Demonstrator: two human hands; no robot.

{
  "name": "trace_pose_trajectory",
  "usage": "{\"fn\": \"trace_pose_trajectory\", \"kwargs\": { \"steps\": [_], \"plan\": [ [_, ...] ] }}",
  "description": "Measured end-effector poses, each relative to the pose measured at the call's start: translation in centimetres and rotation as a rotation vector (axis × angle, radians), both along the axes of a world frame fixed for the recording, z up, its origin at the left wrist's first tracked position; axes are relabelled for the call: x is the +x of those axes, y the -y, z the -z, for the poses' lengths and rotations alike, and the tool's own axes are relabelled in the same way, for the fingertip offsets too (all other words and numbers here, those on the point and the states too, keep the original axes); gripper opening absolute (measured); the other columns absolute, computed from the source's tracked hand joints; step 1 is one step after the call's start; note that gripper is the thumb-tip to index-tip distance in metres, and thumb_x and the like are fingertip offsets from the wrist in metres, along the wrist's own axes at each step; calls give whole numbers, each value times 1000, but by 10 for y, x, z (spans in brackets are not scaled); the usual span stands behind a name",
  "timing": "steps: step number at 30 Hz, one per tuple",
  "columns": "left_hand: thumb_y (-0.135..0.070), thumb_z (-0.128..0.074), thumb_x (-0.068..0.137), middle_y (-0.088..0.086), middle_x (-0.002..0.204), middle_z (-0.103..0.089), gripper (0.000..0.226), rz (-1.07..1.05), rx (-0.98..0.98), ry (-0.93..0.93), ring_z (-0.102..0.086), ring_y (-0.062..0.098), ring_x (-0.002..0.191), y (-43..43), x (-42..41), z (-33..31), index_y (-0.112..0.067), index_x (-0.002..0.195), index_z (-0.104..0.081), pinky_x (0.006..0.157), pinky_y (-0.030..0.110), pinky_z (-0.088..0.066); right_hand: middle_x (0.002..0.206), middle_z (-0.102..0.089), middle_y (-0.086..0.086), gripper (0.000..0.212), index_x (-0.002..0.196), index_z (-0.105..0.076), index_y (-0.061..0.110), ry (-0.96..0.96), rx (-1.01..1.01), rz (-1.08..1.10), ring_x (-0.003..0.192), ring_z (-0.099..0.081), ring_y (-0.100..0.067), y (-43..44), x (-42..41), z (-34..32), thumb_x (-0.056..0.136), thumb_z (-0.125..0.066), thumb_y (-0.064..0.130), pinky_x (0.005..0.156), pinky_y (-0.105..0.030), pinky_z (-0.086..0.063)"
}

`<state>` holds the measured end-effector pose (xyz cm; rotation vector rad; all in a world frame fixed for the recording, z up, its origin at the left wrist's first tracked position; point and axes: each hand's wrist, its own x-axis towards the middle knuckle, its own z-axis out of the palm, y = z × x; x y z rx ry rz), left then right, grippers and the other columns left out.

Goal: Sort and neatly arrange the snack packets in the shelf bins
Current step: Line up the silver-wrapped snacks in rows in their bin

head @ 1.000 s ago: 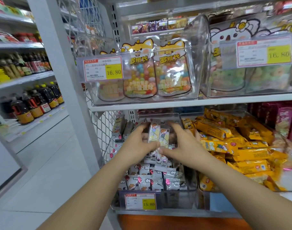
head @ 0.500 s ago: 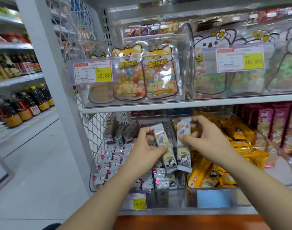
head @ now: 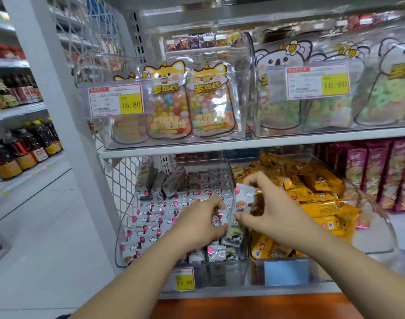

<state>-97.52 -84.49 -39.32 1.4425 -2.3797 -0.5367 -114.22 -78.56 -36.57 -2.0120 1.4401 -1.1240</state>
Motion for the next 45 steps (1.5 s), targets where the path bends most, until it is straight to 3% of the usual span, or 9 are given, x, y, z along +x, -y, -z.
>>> {"fn": "trace_pose_trajectory", "kwargs": {
  "steps": [6,9,16,21,26,29,36,42,45],
  "plan": [
    [-32,-64,82,-9,63,-47,21,66,16,117,-46,17,66,2,6,-8,-32,66,-50,60,29,-31,99,-50,11,40,98,-42,33,-594,-106,45,98,-39,-9,2,10,14,74,-71,46,80,-22,-27],
    [-36,-61,87,-11,67,-55,6,64,49,108,-51,12,63,4,11,-5,-34,89,-66,64,27,-35,109,-50,9,34,99,-51,30,-771,-142,56,116,-31,-15,1,15,23,75,-67,48,96,-28,-21],
    [-34,-58,90,-15,84,-60,13,65,48,23,-56,13,89,6,12,6,-32,83,-69,87,34,-47,113,-51,9,34,99,-65,30,-918,-116,88,122,-27,-19,5,19,24,77,-64,54,116,-45,1],
    [-37,-54,92,-12,118,-54,26,40,-29,-18,-47,9,112,0,30,6,-34,116,-64,101,35,-38,117,-49,9,38,105,-63,30,-938,-97,73,125,-25,-19,5,21,28,79,-60,57,116,-47,6],
    [-30,-53,93,-11,123,-51,28,-174,-287,-100,-46,9,116,-1,57,8,-30,120,-61,100,28,-36,116,-51,17,44,108,-63,35,-795,-95,38,124,-26,-9,1,14,23,78,-54,66,117,-40,2],
    [-27,-56,90,2,129,-50,39,-331,-485,55,-43,23,120,15,63,7,-24,128,-54,101,37,-33,113,-53,18,39,108,-62,36,-666,-124,66,120,-32,-6,4,15,23,82,-51,64,113,-31,-11],
    [-40,-41,94,6,148,-32,55,-398,-445,431,-32,28,135,57,57,13,-33,145,-20,112,52,-13,104,-59,16,22,102,-65,33,-566,-175,94,109,-43,-8,16,10,27,88,-56,47,102,-27,-26],
    [-28,-47,93,7,123,-53,42,-369,-612,438,-48,28,122,66,49,12,-31,135,-44,116,50,-6,95,-60,18,10,93,-65,32,-505,-177,86,101,-47,-7,21,3,28,88,-58,38,103,-33,-32],
    [-17,-54,88,6,121,-55,41,-336,-558,293,-51,27,116,62,45,10,-30,128,-53,115,45,-19,93,-61,18,9,93,-66,31,-486,-183,84,98,-48,-7,21,3,28,88,-60,34,102,-32,-34]
  ]
}}
